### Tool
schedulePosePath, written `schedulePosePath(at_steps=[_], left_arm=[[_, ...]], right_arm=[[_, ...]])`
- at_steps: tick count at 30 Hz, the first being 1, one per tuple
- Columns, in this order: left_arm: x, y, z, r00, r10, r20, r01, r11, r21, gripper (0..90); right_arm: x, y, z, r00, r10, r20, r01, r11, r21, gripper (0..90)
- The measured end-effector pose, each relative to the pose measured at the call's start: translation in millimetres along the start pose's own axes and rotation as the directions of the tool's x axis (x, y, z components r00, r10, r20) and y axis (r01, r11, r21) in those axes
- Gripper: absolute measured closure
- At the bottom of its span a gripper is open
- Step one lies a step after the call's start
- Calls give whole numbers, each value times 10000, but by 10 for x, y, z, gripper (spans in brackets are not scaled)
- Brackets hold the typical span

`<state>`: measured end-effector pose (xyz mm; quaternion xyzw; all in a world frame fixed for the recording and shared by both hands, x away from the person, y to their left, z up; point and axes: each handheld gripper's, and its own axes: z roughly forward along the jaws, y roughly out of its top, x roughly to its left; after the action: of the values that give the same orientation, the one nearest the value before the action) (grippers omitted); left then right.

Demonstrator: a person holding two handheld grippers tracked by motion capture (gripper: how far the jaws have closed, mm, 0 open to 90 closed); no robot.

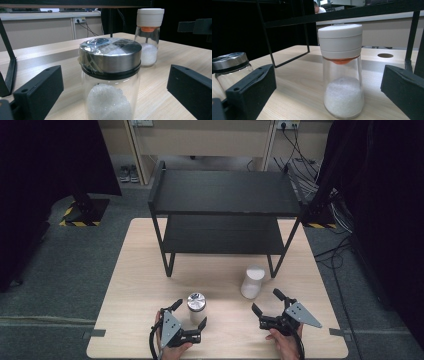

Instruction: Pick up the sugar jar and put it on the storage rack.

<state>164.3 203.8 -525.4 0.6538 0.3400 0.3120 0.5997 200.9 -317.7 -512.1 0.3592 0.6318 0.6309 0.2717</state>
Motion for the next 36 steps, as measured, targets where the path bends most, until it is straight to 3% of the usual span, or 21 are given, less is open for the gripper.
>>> schedulePosePath(at_steps=[36], left_arm=[[4,0,2,10000,-56,29,56,10000,1,0]], right_arm=[[9,-12,16,9999,49,-105,-48,10000,47,4]])
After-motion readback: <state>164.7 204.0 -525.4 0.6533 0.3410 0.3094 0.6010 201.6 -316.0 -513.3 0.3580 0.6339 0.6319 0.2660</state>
